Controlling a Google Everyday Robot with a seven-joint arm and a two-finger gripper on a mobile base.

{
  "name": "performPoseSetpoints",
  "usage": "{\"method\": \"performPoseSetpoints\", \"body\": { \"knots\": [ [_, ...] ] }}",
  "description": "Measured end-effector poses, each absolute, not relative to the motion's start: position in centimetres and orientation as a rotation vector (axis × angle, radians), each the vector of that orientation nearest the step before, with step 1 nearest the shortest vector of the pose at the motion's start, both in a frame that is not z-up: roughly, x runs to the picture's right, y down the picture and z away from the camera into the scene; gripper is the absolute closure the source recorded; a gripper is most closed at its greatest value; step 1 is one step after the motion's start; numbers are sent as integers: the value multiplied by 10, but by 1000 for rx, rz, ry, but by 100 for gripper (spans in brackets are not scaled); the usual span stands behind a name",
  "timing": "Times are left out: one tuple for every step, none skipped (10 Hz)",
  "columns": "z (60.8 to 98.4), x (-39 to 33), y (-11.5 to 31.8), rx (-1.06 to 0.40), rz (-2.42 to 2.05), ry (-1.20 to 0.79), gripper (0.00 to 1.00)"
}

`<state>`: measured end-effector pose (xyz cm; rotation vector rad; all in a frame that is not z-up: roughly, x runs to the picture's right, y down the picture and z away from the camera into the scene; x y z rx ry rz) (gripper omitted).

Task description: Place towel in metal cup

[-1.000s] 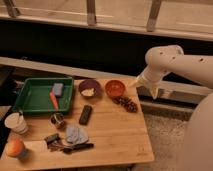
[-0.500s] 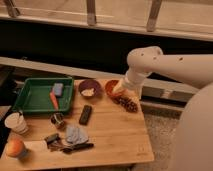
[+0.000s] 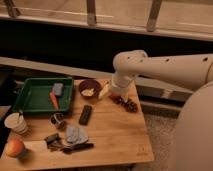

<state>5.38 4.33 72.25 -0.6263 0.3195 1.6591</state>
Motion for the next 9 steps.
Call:
{"method": "performPoseSetpoints", "body": {
  "knots": [
    [723, 54, 43, -626, 1660, 320, 20],
    [722, 54, 43, -626, 1660, 318, 20],
    [723, 53, 44, -631, 1653, 319, 20],
    [725, 49, 49, -646, 1636, 322, 20],
    [726, 36, 54, -663, 1613, 318, 20],
    [726, 18, 62, -682, 1589, 316, 20],
    [726, -9, 74, -707, 1559, 313, 20],
    [726, -31, 88, -730, 1531, 305, 20],
    [726, -46, 100, -751, 1512, 290, 20]
  ]
}}
